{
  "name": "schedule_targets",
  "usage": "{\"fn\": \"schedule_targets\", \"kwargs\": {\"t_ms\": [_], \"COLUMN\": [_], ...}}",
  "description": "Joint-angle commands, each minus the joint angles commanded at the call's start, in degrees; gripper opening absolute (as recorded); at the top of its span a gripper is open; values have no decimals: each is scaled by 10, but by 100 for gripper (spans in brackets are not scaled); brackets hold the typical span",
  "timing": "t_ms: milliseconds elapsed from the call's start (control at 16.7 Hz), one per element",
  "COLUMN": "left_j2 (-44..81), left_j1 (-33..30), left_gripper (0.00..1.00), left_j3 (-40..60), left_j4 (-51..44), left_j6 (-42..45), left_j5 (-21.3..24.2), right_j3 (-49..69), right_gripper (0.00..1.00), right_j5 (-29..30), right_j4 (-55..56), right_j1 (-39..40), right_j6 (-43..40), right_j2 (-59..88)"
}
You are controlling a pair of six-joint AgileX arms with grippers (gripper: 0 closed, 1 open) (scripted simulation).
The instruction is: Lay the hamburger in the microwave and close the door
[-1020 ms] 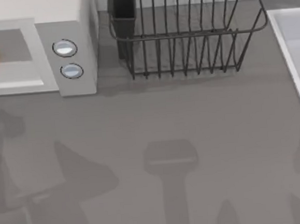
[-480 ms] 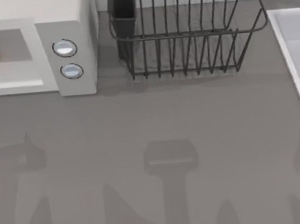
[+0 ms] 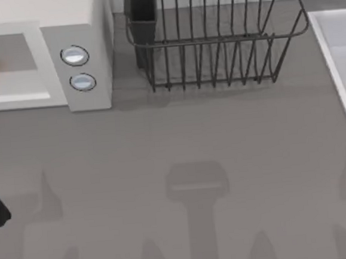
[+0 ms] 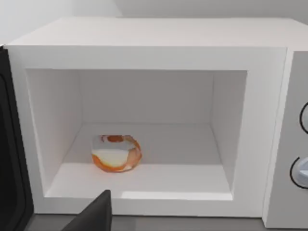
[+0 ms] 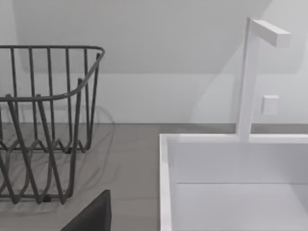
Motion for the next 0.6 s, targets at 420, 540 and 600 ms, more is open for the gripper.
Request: {"fn": "schedule_targets", "kwargs": {"t_ms": [420,540,600], "left_j2": [-10,-10,-10], "left_j1": [-2,-2,-2], "left_gripper": [92,77,70], "left_j3": [-3,-3,-3], "left_j4": [-3,-3,-3], "left_j6": [0,0,0], "left_j5": [0,0,0], "right_j3": [0,0,0], "right_gripper": [100,100,100], "right_j5": [0,0,0], "right_j4": [0,0,0], "right_j1": [0,0,0], "right_j6": [0,0,0], "right_j2": [0,0,0]}}
